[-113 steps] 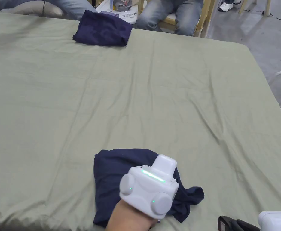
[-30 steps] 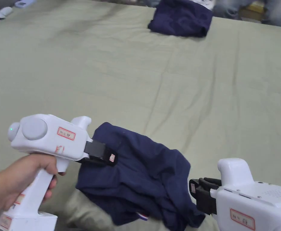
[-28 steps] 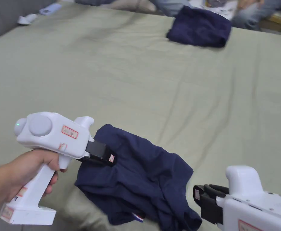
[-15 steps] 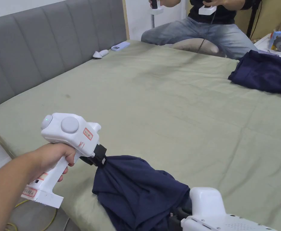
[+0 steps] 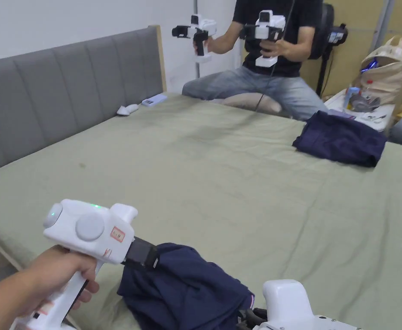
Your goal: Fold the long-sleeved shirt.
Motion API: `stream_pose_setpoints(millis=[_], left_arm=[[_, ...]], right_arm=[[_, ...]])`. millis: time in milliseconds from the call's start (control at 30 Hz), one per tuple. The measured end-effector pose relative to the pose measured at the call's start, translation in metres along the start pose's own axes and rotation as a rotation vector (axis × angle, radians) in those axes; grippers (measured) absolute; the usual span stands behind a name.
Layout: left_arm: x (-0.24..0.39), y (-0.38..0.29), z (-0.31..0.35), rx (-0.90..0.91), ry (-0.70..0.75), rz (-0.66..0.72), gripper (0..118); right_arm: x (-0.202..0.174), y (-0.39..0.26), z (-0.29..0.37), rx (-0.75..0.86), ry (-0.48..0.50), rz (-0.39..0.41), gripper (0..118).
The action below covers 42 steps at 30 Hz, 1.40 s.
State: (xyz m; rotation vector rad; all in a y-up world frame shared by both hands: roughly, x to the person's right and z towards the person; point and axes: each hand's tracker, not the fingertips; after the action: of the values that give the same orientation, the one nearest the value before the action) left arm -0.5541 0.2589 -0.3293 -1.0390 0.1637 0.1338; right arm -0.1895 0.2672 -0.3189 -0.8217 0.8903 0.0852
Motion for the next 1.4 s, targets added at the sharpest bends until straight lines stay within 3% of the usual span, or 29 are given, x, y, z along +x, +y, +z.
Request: stream_pose_setpoints(millis=[67,200,333,367,400,433,467,500,667,1033,1067,1100,1133,1167,1200,1233,1267,1300,1400], left_arm=[[0.033,-0.014,0.032,0.109,0.044,-0.068,100],[0.134,-0.048,0.09,0.324,0.093,-0.201,100],[0.23,-0.08,0.14,0.554,-0.028,-0.147,95],[0.25,-0.088,0.151,0.598,-0.05,-0.148,72],[0.271,-0.098,0.161,0.667,-0.055,-0.15,72],[0.29,-0.11,0.171,0.762,-0.058,-0.128,61],[0.304,-0.117,0.176,0.804,-0.093,-0.119,7],[0.32,-0.122,0.176,0.861,-0.121,-0.108,0],[0.364,-0.134,0.159,0.763,-0.179,-0.185,0],[0.367,-0.149,0.191,0.756,-0.185,-0.234,0],[0.364,-0.146,0.197,0.764,-0.178,-0.234,0],[0.364,-0.148,0.2,0.769,-0.169,-0.239,0],[0.364,-0.151,0.203,0.778,-0.16,-0.243,4],[0.364,-0.154,0.206,0.812,-0.116,-0.234,38],[0.36,-0.151,0.208,0.871,-0.093,-0.205,82],[0.359,-0.154,0.212,0.912,-0.072,-0.188,117],[0.36,-0.156,0.214,0.916,-0.05,-0.176,115],[0.353,-0.158,0.22,0.91,-0.028,-0.158,117],[0.361,-0.14,0.221,0.906,-0.089,-0.213,118]], right_arm=[[0.003,-0.003,0.034,0.05,-0.008,0.035,0],[0.019,-0.02,0.114,0.166,-0.124,0.063,0],[0.05,-0.057,0.206,0.329,-0.303,0.048,0],[0.055,-0.068,0.227,0.366,-0.371,0.063,0],[0.06,-0.082,0.251,0.393,-0.449,0.072,0],[0.065,-0.096,0.271,0.412,-0.507,0.07,0],[0.068,-0.11,0.287,0.432,-0.583,0.06,0],[0.071,-0.124,0.303,0.452,-0.65,0.044,0],[0.089,-0.175,0.338,0.436,-0.795,-0.105,0],[0.085,-0.193,0.357,0.5,-0.868,-0.159,1],[0.085,-0.192,0.357,0.508,-0.863,-0.161,5],[0.087,-0.19,0.356,0.515,-0.858,-0.166,18],[0.088,-0.187,0.357,0.526,-0.851,-0.179,51],[0.089,-0.184,0.357,0.534,-0.842,-0.2,113],[0.091,-0.179,0.356,0.529,-0.852,-0.234,115],[0.095,-0.175,0.351,0.525,-0.888,-0.261,114],[0.098,-0.175,0.352,0.626,-0.944,-0.239,118],[0.1,-0.168,0.347,0.653,-0.903,-0.226,118],[0.094,-0.161,0.353,0.619,-0.871,-0.348,118]])
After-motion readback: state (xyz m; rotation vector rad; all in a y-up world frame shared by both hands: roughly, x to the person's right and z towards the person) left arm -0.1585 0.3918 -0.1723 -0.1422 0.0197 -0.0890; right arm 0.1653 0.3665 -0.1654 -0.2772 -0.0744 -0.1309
